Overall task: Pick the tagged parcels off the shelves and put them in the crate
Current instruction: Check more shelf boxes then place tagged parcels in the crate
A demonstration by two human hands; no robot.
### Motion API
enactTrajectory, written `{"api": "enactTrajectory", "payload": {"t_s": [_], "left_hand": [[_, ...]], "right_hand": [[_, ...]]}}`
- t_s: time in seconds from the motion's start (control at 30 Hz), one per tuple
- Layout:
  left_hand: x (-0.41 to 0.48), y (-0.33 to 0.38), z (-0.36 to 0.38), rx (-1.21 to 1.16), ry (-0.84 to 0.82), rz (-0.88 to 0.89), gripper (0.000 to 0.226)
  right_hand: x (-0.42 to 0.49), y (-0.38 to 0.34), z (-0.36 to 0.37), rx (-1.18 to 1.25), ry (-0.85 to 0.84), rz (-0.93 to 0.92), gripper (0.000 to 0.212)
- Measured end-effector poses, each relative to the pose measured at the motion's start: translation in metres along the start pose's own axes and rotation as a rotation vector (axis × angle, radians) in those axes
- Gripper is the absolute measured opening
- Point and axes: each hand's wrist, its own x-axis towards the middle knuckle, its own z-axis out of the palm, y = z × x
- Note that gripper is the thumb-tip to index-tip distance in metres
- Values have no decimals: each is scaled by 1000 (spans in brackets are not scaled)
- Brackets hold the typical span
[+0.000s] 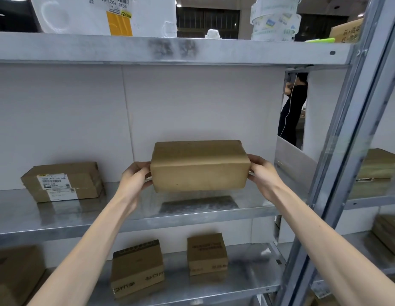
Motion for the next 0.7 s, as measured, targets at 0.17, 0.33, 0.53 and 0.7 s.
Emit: {"api": "enactTrajectory", "payload": {"t_s": [0.17, 0.33, 0.53, 0.7], "left_hand": [[1, 0, -3, 26, -46, 43, 30], [-2, -2, -6, 110, -109, 50, 45], [-2, -1, -5, 83, -69, 11, 37], [-1, 0, -7, 62, -50, 1, 33]], "right_hand": [[-3, 0, 1, -41, -43, -42, 46], [-4, 4, 0, -87, -42, -72, 50], [-7, 1, 2, -91, -5, -71, 46], [-5, 1, 0, -84, -1, -63, 42]]}}
